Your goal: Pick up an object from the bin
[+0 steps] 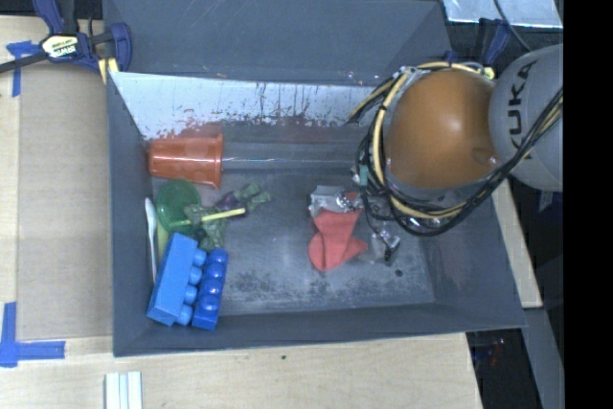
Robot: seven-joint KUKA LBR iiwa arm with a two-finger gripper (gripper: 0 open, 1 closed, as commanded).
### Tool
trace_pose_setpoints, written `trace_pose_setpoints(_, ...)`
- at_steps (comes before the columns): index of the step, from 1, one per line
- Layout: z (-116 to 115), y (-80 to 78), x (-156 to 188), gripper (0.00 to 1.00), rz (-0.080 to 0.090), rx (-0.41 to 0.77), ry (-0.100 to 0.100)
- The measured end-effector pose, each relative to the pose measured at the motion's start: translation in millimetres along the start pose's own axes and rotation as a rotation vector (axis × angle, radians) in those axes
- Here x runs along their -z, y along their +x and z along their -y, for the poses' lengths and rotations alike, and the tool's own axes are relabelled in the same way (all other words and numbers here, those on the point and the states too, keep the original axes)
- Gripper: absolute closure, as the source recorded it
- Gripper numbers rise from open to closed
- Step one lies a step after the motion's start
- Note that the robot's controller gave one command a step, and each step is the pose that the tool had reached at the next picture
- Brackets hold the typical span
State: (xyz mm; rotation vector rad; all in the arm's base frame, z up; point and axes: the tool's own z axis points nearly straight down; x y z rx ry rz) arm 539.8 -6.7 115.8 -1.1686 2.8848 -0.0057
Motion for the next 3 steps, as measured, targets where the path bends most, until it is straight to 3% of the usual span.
trace_pose_setpoints(1, 32.9, -7.3, -5.3, 1.00, 0.004, 0.003, 0.000)
trace_pose_setpoints(2, 32.6, -6.9, -4.9, 1.00, 0.003, 0.003, 0.000)
trace_pose_setpoints(3, 6.2, 20.1, 61.4, 1.00, 0.002, 0.081, -0.004)
